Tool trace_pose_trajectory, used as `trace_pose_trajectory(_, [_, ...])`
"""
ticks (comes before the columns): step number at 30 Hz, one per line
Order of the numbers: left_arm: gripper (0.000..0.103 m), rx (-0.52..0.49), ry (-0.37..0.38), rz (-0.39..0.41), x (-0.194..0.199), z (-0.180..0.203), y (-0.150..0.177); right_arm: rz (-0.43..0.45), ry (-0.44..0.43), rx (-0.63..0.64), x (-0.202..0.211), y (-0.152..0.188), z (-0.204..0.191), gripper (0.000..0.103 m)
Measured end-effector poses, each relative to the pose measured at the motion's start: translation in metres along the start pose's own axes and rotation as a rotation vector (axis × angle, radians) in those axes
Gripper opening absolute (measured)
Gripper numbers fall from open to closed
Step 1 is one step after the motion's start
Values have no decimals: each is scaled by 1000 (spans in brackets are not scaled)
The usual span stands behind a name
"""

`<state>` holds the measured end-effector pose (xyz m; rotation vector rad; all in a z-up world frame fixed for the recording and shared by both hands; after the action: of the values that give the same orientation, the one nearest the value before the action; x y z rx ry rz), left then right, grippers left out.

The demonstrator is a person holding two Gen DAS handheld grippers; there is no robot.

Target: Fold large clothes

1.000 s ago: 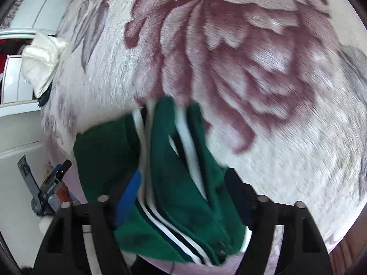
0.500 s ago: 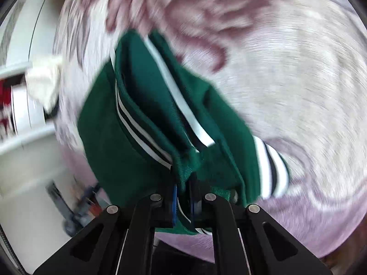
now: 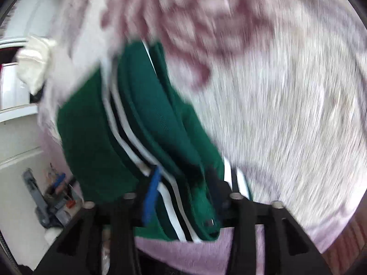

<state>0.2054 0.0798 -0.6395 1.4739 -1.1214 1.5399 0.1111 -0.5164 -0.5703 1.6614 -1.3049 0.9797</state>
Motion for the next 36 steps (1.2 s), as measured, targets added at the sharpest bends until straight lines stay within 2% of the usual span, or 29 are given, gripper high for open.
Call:
trace_pose_trajectory(2, [103,2,5,-1,-1,0,-5,46,-78,-36,5,-20,0,66])
trace_pose_trajectory(4, [103,1,8,0,-3,-3,-8,55,-157,-54,-9,-47,-11,66])
trace_pose_trajectory(6, [103,-1,8,2,-3,-2,-9,-4,-214,-52,-42,-63,-37,66])
trace_pose_trajectory(7, [103,-3,6,3,-3,-2,-9,-22,-226,-58,-50,-71,-41,61])
trace_pose_trajectory(8, [103,-4,5,5,-2,-2,-9,-21,-213,-65,-56,-75,-46,48])
trace_pose_trajectory(9, [103,-5,4,7,-2,-3,-10,-31,-200,-68,-62,-78,-54,12])
trace_pose_trajectory(13, [103,27,62,4,0,-3,-10,77,-109,-115,-43,-79,-57,9])
trace_pose_trajectory(14, [103,38,77,3,1,-3,-9,87,-98,-137,-37,-81,-46,9])
trace_pose_trajectory(16, [103,62,91,-12,1,-6,-8,51,-93,-191,-52,-80,-31,9])
trace_pose_trajectory(19, [103,90,95,-18,3,-14,-5,-6,-99,-90,-60,-81,-40,11])
trace_pose_trajectory(20, [103,108,105,-18,5,-18,-4,-10,-94,-53,-54,-83,-42,14])
trace_pose_trajectory(23, [103,175,174,-17,8,-31,2,-35,-114,0,-36,-78,-38,33])
trace_pose_trajectory(25, [103,195,261,-20,4,-32,7,-42,-124,64,-25,-64,-29,76])
trace_pose_trajectory(27, [103,193,310,-22,-1,-30,12,-99,-115,134,-34,-47,-25,93])
trace_pose_trajectory(29, [103,201,376,-31,-7,-21,17,-197,-133,178,-59,-23,-19,93])
trace_pose_trajectory(30, [103,212,426,-33,-10,-16,19,-219,-142,189,-67,-17,-17,96])
trace_pose_trajectory(31, [103,221,454,-35,-12,-12,20,-251,-145,210,-80,-8,-13,103])
trace_pose_trajectory(32, [103,234,506,-43,-17,-6,22,-255,-149,224,-88,-5,-9,103])
trace_pose_trajectory(36, [103,275,639,-76,-31,5,20,-295,-298,181,-118,-9,4,103])
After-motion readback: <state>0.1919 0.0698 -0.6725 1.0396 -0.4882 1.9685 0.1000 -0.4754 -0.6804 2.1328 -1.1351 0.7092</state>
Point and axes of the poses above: each gripper's, at about its wrist camera, not at the fingertips, and x roughly against the way its jaws point, z to its right, y to its underside, the point moved 5 cm from there along -x, roughly the way its jaws point, and after that the axes turned 2 degrees about x, right-handed, at the moved point
